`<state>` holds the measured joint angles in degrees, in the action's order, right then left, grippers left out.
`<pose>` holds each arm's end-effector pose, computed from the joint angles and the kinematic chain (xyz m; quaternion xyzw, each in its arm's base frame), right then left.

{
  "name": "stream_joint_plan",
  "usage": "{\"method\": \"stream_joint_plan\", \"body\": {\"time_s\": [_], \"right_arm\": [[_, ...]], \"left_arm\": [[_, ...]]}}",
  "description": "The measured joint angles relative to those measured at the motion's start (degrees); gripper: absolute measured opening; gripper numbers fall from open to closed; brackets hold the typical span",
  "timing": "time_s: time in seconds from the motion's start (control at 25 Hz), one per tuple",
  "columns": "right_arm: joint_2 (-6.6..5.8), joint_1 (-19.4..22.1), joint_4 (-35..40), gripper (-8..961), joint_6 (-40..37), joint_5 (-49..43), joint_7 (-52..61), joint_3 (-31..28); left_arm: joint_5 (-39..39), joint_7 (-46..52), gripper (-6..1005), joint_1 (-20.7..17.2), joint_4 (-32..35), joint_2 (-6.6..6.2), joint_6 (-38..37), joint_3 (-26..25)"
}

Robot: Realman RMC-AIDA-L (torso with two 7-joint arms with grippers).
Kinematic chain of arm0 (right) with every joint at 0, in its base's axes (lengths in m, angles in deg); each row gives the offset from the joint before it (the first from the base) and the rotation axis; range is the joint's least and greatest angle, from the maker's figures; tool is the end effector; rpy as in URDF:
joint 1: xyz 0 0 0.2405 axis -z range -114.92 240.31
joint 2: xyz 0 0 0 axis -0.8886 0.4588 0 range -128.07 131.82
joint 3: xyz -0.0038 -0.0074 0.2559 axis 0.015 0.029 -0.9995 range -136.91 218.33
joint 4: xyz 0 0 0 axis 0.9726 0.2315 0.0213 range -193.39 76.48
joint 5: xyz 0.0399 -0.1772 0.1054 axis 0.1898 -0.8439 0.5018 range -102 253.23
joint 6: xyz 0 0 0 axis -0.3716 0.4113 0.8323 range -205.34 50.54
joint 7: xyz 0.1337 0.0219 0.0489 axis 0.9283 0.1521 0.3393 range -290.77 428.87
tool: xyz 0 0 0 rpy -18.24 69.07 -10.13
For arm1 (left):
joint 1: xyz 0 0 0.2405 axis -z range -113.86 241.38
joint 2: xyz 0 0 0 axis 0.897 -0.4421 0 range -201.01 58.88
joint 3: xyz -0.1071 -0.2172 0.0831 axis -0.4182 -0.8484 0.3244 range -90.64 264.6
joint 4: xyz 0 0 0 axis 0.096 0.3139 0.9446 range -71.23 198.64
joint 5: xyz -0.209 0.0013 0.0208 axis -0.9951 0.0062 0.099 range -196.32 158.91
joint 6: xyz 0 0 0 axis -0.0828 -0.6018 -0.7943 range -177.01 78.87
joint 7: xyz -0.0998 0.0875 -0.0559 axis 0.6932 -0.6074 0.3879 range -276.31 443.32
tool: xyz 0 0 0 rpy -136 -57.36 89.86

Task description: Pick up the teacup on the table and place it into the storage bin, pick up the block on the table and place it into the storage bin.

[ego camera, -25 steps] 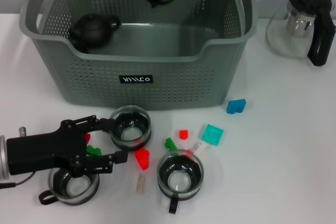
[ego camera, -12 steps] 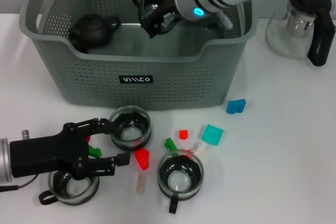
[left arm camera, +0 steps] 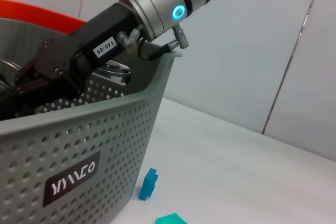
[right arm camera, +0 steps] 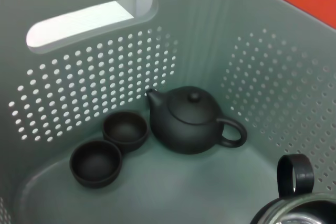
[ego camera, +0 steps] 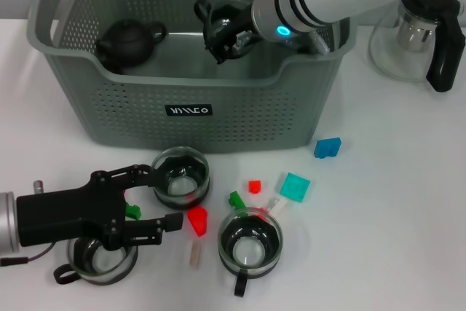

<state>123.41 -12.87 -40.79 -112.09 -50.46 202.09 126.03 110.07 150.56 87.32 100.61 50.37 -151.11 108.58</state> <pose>0.0590 0.4651 -0.1173 -0.9452 0.1895 -0.0309 0.2641 -0.3053 0.2597 -0.0004 -0.9323 -0.2165 -0.2649 0.1171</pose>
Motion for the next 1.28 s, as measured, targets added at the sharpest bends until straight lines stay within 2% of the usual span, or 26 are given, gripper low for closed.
{"method": "stream_joint_plan", "body": {"time_s": [0.56, 0.96, 1.2, 1.28], "right_arm": [[-0.16, 0.1, 0.4, 129, -1.3, 0.0, -0.1, 2.3], [-0.2, 0.2, 0.5, 157, -1.6, 0.0, -0.5, 2.0], [-0.69, 0.5, 1.8, 173, -1.2, 0.0, 0.0, 0.7], [-1.12, 1.1, 3.9, 269, -2.2, 0.0, 0.0, -0.3]], "left_arm": [[0.0, 0.0, 860, 0.1, -0.1, 0.03, 0.5, 0.0], [0.2, 0.0, 860, -0.1, -0.1, 0.03, 0.7, -0.2], [0.2, 0.0, 860, -0.1, -0.1, 0.09, 1.3, -0.1], [0.2, 0.0, 859, -0.1, -0.1, 0.1, 1.3, -0.1]]}}
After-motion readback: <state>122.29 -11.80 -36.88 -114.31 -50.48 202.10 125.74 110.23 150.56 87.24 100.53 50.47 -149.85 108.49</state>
